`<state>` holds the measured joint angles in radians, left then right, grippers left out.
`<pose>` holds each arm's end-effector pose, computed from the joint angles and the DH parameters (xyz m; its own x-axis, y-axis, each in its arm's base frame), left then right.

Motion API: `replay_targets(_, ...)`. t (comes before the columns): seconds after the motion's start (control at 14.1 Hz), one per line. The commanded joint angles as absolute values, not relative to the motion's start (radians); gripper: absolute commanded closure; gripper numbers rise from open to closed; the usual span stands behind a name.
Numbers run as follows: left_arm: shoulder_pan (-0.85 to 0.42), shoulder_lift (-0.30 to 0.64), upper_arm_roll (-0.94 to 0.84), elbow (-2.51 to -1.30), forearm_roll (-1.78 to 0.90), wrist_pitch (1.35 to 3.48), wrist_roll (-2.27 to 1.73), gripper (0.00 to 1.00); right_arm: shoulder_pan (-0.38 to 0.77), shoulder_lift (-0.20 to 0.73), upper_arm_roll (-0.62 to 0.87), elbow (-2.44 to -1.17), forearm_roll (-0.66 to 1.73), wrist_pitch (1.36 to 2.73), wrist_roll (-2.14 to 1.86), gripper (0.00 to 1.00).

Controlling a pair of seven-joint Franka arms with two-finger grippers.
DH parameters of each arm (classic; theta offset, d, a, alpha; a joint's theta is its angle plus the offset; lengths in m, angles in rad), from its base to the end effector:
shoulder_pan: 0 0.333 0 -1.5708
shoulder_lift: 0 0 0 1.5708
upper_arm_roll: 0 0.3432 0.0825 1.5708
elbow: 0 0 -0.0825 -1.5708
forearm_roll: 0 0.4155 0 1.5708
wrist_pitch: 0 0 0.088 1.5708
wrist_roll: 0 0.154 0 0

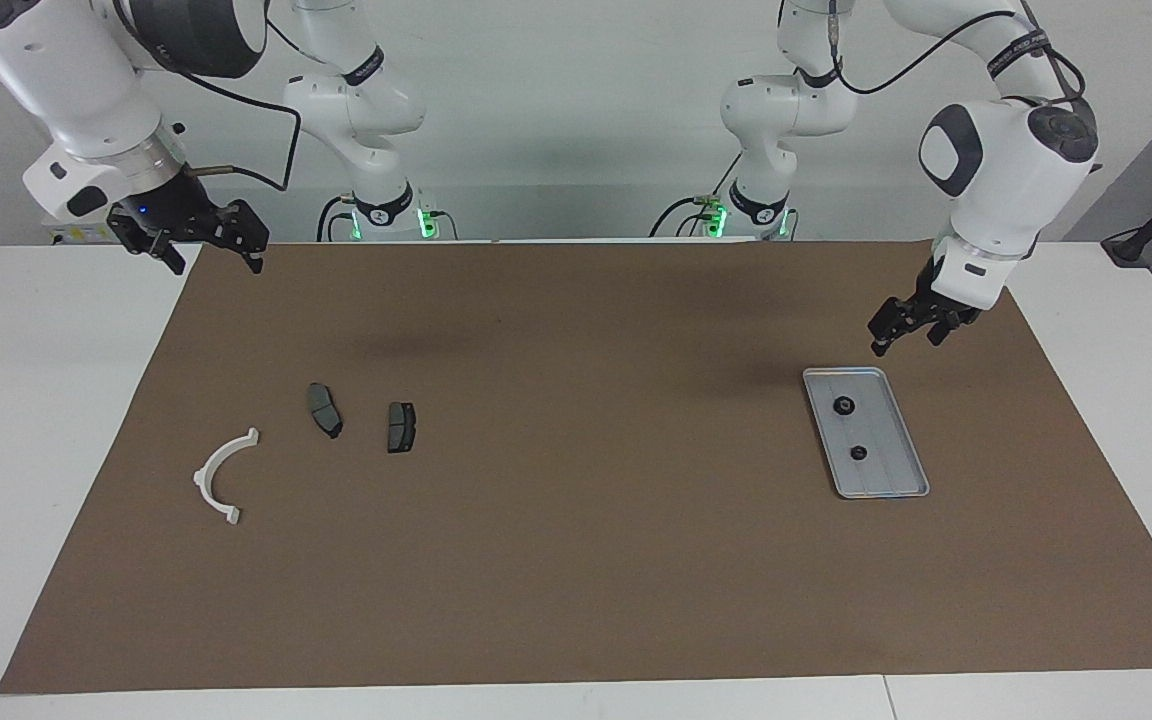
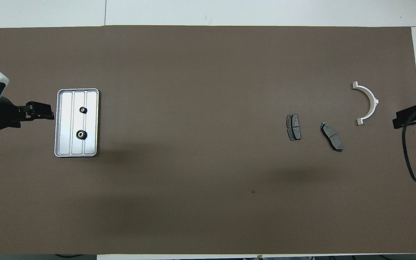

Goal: Place bearing gear from tray to pile
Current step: 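Reach the left gripper over the black bearing on the silver tray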

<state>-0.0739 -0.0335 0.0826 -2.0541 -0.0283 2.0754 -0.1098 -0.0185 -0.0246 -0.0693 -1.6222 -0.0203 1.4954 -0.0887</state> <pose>0.5773 0.0026 0.4234 0.9900 0.1318 0.0510 0.1302 -0.9909 0.0340 0.5609 -0.0531 0.5873 0.9946 0.0000 -0.1033 0.0010 -1.0000 0.0095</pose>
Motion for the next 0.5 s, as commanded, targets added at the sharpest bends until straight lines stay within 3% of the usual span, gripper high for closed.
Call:
replay_targets(0.0,-0.066,-0.017,0.083,-2.123,-0.012,2.164,-0.045,0.05,-0.028,-0.038,-0.064,-1.641,-0.011,1.516,-0.084,0.00)
replay_targets(0.21,-0.064,0.011,0.083,-2.160,-0.012,2.227,0.008,0.14,-0.028,-0.038,-0.064,-1.641,-0.011,1.516,-0.081,0.00)
replay_targets(0.43,-0.075,0.073,0.083,-2.161,-0.011,2.262,0.009,0.16,-0.029,-0.038,-0.064,-1.641,-0.011,1.516,-0.084,0.00)
